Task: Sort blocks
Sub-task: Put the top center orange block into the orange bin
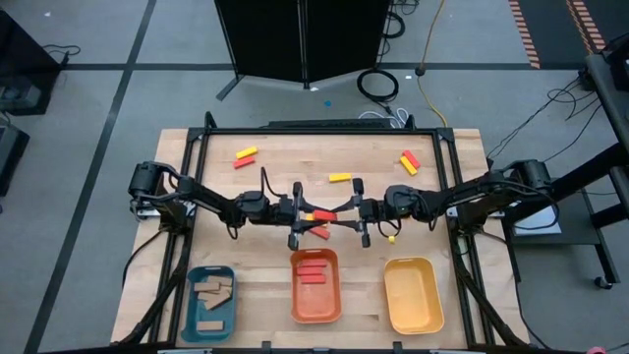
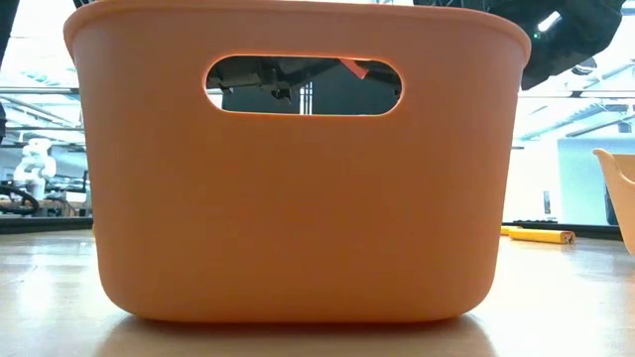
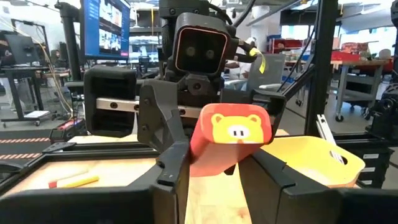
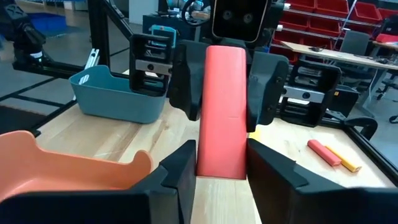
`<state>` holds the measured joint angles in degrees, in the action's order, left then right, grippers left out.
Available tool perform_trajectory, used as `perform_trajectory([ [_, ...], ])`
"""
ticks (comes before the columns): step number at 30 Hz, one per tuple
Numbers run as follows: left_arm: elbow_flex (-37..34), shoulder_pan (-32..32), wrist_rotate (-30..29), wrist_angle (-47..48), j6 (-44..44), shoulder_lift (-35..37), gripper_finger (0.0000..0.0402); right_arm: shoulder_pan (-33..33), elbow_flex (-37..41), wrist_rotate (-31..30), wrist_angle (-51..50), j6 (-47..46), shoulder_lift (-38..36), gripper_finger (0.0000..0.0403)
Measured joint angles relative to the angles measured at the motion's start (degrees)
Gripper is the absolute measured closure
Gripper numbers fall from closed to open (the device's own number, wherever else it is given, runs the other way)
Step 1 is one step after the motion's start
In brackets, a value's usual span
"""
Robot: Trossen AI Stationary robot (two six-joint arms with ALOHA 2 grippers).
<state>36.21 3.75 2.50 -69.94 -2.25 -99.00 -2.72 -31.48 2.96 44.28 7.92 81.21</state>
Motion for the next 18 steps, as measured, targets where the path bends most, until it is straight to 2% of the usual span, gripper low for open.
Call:
perform_trajectory([
  [8,0.0,0.0,0.3,0.0,0.4,0.0,0.0299,0.0,0.0,0.2,-1.0,1.5,0.0,0.0248],
  [18,0.0,-0.5,-0.5,0.6,0.2,1.6,0.0299,0.0,0.0,0.0,-2.8,2.5,-0.3,0.0244],
])
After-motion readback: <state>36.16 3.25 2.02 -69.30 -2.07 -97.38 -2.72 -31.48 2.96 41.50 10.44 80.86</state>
